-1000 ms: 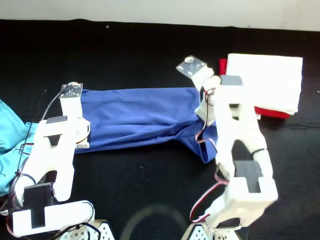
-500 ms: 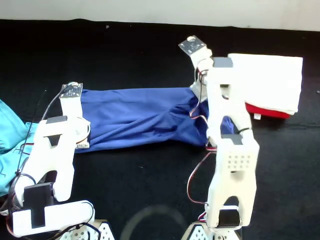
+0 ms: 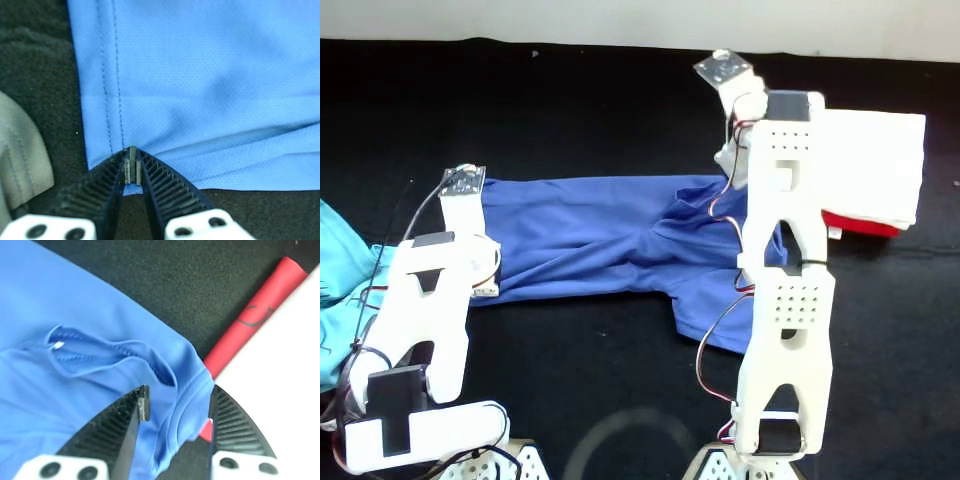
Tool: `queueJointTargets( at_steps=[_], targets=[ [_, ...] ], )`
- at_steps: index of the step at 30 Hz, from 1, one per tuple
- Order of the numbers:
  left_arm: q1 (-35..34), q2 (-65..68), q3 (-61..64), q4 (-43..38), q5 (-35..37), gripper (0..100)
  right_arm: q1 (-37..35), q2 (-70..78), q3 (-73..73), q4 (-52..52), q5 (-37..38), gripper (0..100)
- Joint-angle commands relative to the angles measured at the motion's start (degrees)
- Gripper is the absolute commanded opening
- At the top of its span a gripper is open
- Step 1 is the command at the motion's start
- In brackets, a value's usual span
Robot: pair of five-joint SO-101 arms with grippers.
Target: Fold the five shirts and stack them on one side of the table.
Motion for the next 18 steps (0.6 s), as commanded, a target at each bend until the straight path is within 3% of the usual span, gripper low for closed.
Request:
queueJointTargets(
  at_steps=[1, 3, 14, 18],
  targets=[
    [0.57, -0.04, 0.4, -0.88, 0.35, 1, -0.66, -0.75, -2.68, 1.89, -0.53, 7.9],
    [0.57, -0.04, 0.4, -0.88, 0.35, 1, -1.98, -0.31, -1.19, 1.89, -0.53, 0.3],
    [0.57, -0.04, 0.4, -0.88, 0.35, 1, -10.51, -0.22, 11.47, 1.36, -0.26, 0.7],
    [0.57, -0.04, 0.4, -0.88, 0.35, 1, -10.77, -0.22, 14.9, -5.93, -0.44, 0.7]
  ],
)
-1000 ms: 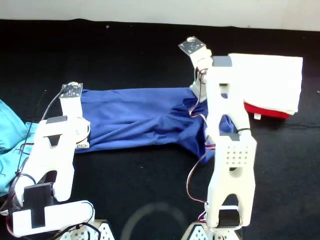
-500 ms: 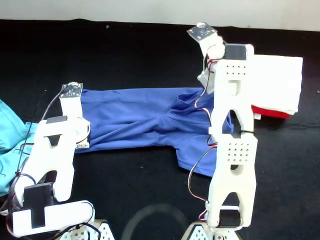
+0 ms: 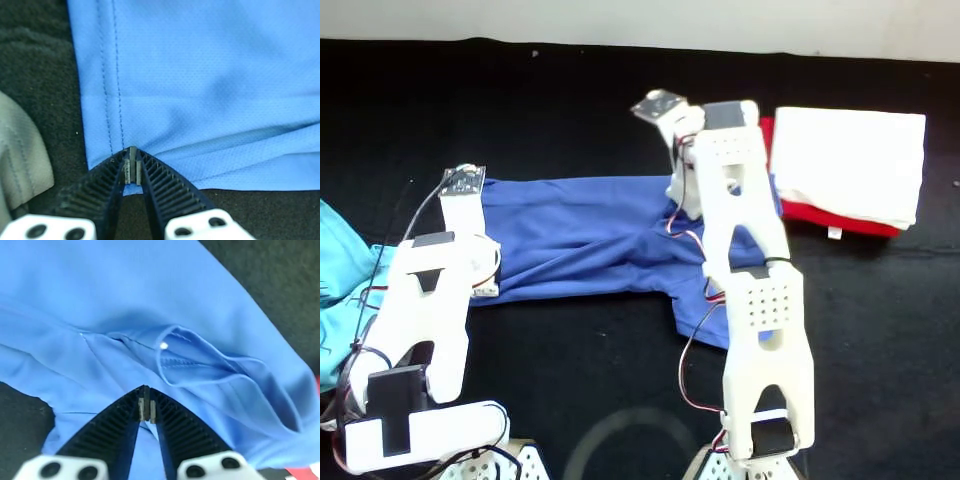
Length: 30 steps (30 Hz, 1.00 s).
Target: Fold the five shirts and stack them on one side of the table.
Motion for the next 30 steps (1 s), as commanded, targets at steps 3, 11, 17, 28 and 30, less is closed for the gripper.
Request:
queueJointTargets(
  at_steps=[3, 11, 17, 28, 30],
  targets=[
    [0.57, -0.04, 0.4, -0.88, 0.35, 1, -0.04, -0.57, 4.44, -12.62, -0.53, 0.7],
    [0.57, -0.04, 0.4, -0.88, 0.35, 1, 0.22, -1.19, 2.77, -19.38, -12.13, 0.7],
    [0.57, -0.04, 0.4, -0.88, 0.35, 1, -2.77, -1.1, -9.54, -8.04, -17.49, 0.7],
    [0.66, -0.04, 0.4, -0.88, 0.35, 1, -16.84, -0.57, -6.99, -1.71, -17.85, 0.7],
    [0.66, -0.04, 0.4, -0.88, 0.35, 1, -18.07, -0.57, -2.95, -3.91, -17.85, 0.7]
  ],
)
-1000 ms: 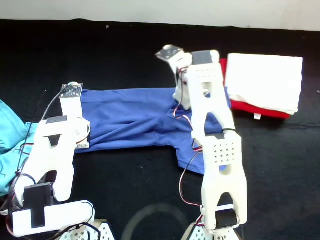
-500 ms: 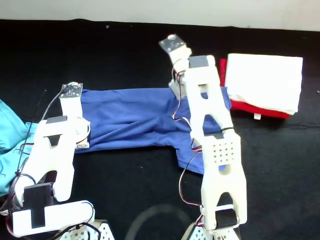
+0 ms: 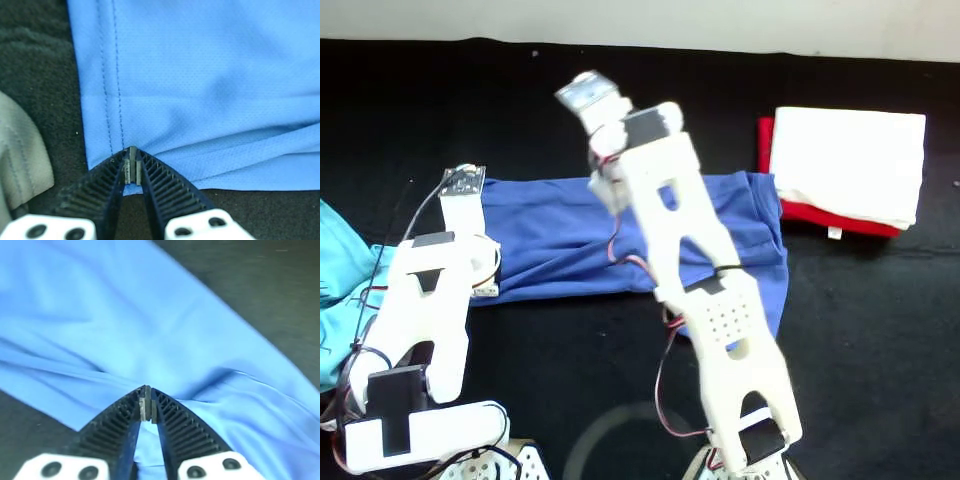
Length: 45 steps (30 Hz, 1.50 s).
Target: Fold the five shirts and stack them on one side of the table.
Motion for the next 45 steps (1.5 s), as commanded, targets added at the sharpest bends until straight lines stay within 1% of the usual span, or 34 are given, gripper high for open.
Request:
queueJointTargets(
  at_steps=[1, 5, 8, 15, 21, 26, 31, 34, 37, 43, 45],
  targets=[
    [0.66, -0.04, 0.4, -0.88, 0.35, 1, -2.24, -0.66, 5.76, -3.3, -0.53, 0.7],
    [0.66, -0.04, 0.4, -0.88, 0.35, 1, -3.65, -0.66, 12.53, -5.49, -0.35, 0.7],
    [0.66, -0.04, 0.4, -0.88, 0.35, 1, -4.18, -1.19, 16.04, -4.53, -0.26, 0.7],
    [0.75, -0.04, 0.4, -0.88, 0.35, 1, -4.26, -1.45, 16.57, 4.0, -0.09, 0.7],
    [0.75, -0.04, 0.4, -0.88, 0.35, 1, -4.18, -9.01, 16.66, 4.18, -0.09, 0.7],
    [0.75, -0.04, 0.4, -0.88, 0.35, 1, -4.0, -10.68, 17.54, 0.48, -0.09, 0.7],
    [0.75, -0.04, 0.4, -0.88, 0.35, 1, -4.09, -5.93, 20.0, -6.11, -0.26, 0.7],
    [0.75, -0.04, 0.4, -0.88, 0.35, 1, -4.09, -3.12, 19.56, -6.81, -0.44, 0.7],
    [0.75, -0.04, 0.4, -0.88, 0.35, 1, -4.88, -2.95, 19.47, -4.62, -0.44, 0.7],
    [0.75, -0.04, 0.4, -0.88, 0.35, 1, -6.11, -5.14, 19.82, 2.95, -0.09, 0.7],
    [0.75, -0.04, 0.4, -0.88, 0.35, 1, -6.11, -6.11, 20.0, 3.3, 1.85, 0.7]
  ],
)
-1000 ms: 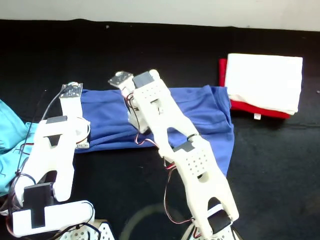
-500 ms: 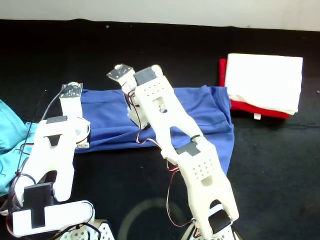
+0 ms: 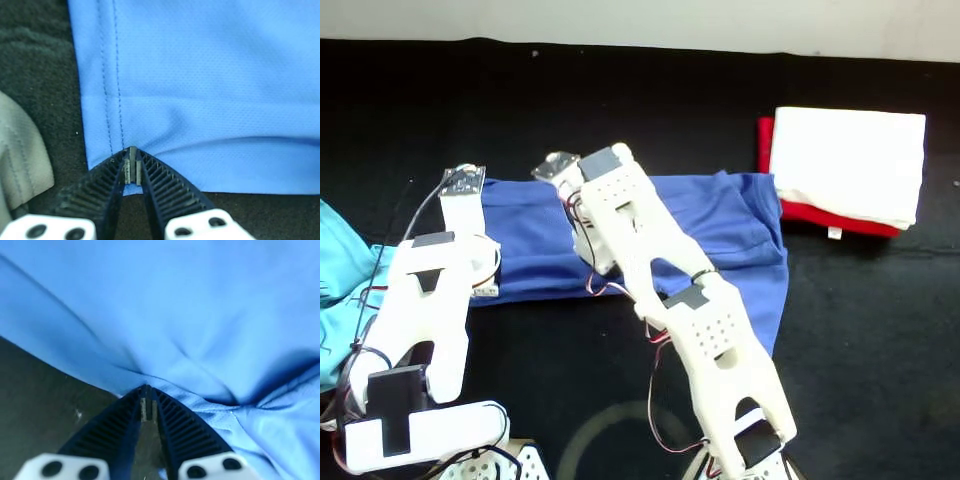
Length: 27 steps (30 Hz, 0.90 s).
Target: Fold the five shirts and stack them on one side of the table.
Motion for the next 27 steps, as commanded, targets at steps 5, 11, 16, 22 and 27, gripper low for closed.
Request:
queueJointTargets(
  at_steps=[5, 11, 16, 22, 27],
  targets=[
    [0.75, -0.04, 0.4, -0.88, 0.35, 1, -0.31, -4.44, 0.22, 1.71, 3.08, 0.7],
    [0.75, -0.04, 0.4, -0.88, 0.35, 1, -0.4, -5.93, -0.84, 2.51, 3.08, 0.7],
    [0.75, -0.04, 0.4, -0.88, 0.35, 1, 1.36, -15.16, -0.22, 2.59, 2.73, 0.7],
    [0.75, -0.04, 0.4, -0.88, 0.35, 1, 5.14, -29.32, 12.88, 2.51, 3.6, 0.7],
    [0.75, -0.04, 0.4, -0.88, 0.35, 1, 11.03, -41.54, 33.54, 0.22, 9.67, 0.7]
  ],
)
